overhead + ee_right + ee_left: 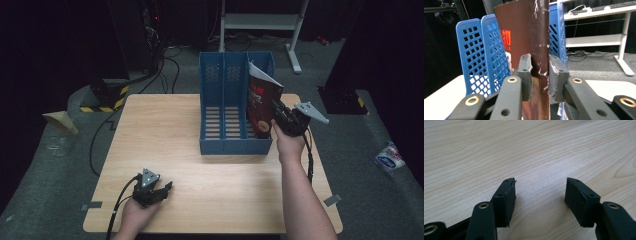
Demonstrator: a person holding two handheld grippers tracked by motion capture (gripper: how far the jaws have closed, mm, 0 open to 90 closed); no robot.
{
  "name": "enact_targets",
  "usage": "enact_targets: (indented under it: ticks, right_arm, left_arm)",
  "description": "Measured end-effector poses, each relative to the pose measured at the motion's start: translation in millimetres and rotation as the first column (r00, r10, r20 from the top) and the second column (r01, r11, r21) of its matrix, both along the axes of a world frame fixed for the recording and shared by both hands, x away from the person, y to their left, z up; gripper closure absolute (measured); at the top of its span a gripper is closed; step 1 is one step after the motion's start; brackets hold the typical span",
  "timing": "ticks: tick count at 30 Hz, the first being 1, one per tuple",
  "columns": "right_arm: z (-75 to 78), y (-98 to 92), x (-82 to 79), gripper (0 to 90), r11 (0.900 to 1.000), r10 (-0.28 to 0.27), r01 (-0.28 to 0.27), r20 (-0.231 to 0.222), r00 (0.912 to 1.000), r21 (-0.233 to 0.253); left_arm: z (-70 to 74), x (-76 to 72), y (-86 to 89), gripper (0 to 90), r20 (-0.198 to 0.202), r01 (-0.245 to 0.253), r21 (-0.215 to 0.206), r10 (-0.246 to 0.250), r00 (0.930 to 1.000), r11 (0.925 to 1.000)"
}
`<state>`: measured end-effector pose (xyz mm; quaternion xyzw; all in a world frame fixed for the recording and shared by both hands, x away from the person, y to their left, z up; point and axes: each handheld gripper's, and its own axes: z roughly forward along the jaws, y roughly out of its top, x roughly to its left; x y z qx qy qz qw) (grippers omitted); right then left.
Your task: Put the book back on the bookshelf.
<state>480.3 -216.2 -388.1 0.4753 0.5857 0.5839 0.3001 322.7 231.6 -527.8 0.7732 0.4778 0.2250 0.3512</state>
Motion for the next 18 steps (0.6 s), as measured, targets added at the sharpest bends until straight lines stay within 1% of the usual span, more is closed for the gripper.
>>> enact_targets:
  ticks: [2,5,8,10,11,12,14,15,18]
  right_arm:
    - [1.9,2.1,2.2,76.1,1.0,0.007,-0.007,-0.014,0.9999,-0.007]
    - [4.2,7.1,3.3,77.1,1.0,0.012,-0.013,-0.011,0.9999,-0.025]
    - [5.6,12.3,3.3,80.2,1.0,0.004,-0.004,-0.031,0.9995,-0.015]
    - [6.4,15.6,1.9,82.7,0.999,-0.023,0.022,-0.03,0.9993,-0.033]
    - [7.1,18.4,0.1,84.3,0.998,-0.049,0.048,-0.03,0.9983,-0.048]
    - [7.5,20.9,-1.6,85.2,0.995,-0.08,0.079,-0.021,0.9966,-0.061]
    - [8.4,24.8,-5.9,86.3,0.988,-0.138,0.137,-0.001,0.9905,-0.065]
    - [8.3,26.9,-7.9,86.4,0.983,-0.17,0.17,0.015,0.9854,-0.067]
    - [7.1,30.3,-9.6,86.6,0.975,-0.208,0.211,0.044,0.9771,-0.066]
  left_arm:
    - [-0.1,0.0,-0.1,41.8,0.002,-0.001,0.0,0.001,1.0,1.0]
    - [-0.1,0.1,0.0,41.7,0.001,0.001,0.0,-0.001,1.0,1.0]
    - [-0.1,0.1,-0.1,41.8,0.001,-0.001,0.0,0.001,1.0,1.0]
    - [-0.1,0.0,-0.1,41.7,0.002,-0.001,0.0,0.001,1.0,1.0]
    - [0.0,0.0,0.0,41.8,0.0,0.0,0.0,0.0,1.0,1.0]
    - [0.0,0.0,0.0,41.8,0.0,0.0,0.0,0.0,1.0,1.0]
    - [0.0,0.0,0.0,41.8,0.0,0.0,0.0,0.0,1.0,1.0]
    - [0.0,0.0,0.0,41.8,0.0,0.0,0.0,0.0,1.0,1.0]
    - [0.0,0.0,0.0,41.8,0.0,0.0,0.0,0.0,1.0,1.0]
